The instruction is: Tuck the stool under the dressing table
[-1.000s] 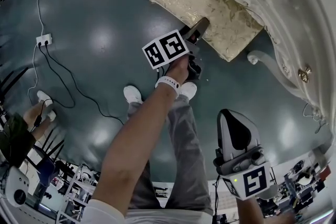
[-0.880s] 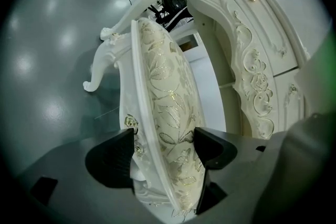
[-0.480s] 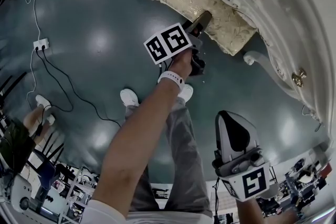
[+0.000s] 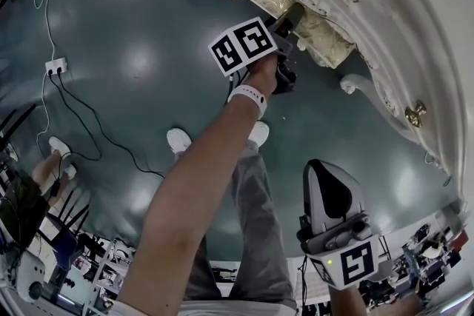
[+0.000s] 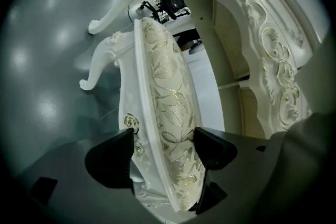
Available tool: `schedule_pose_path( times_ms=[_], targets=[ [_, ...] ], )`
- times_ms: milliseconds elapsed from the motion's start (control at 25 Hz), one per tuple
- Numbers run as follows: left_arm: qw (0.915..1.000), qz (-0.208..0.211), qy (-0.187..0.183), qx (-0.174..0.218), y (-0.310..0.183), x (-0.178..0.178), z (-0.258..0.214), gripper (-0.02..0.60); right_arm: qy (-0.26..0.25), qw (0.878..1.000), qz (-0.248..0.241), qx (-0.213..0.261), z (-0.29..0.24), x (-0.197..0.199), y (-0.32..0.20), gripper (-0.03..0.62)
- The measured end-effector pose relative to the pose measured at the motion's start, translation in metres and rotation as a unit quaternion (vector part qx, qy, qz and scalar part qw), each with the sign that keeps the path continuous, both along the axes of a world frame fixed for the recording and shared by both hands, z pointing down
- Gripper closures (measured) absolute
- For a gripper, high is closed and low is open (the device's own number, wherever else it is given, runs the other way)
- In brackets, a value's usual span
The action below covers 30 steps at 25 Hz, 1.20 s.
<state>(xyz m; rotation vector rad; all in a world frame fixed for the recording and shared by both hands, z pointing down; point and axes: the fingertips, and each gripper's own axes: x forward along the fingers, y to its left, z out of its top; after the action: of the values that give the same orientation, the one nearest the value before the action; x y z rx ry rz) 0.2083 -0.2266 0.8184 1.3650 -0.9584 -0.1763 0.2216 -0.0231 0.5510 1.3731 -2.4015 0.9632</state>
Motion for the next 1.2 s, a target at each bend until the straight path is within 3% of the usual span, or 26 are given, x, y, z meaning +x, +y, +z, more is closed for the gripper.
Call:
schedule_pose_path(
  times_ms=[600, 720, 1000, 1080, 1200],
  targets=[
    [0.9995, 0.005, 0.006, 0.03, -0.046, 0.019, -0.003, 0.222, 0.001, 0.999, 0.035, -0.013, 0.002, 0.011, 0.007, 0.583],
    [0.9992, 0.013, 0.024, 0.028, -0.039, 0.017, -0.007, 0.225, 0.004, 0.999, 0.04, -0.011, 0.0, 0.01, 0.007, 0.583],
    [0.9984, 0.052, 0.011, 0.02, -0.002, -0.01, -0.016, 0.229, -0.001, 0.999, 0.037, 0.001, -0.015, -0.014, 0.008, 0.583],
    [0.9977, 0.065, 0.002, 0.019, 0.009, -0.021, -0.022, 0.263, -0.001, 0.999, 0.035, 0.007, -0.024, -0.023, 0.008, 0.583],
    [0.994, 0.102, -0.026, 0.029, 0.028, -0.033, -0.039, 0.386, 0.0, 0.999, 0.036, 0.018, -0.042, -0.038, 0.008, 0.583]
  ],
)
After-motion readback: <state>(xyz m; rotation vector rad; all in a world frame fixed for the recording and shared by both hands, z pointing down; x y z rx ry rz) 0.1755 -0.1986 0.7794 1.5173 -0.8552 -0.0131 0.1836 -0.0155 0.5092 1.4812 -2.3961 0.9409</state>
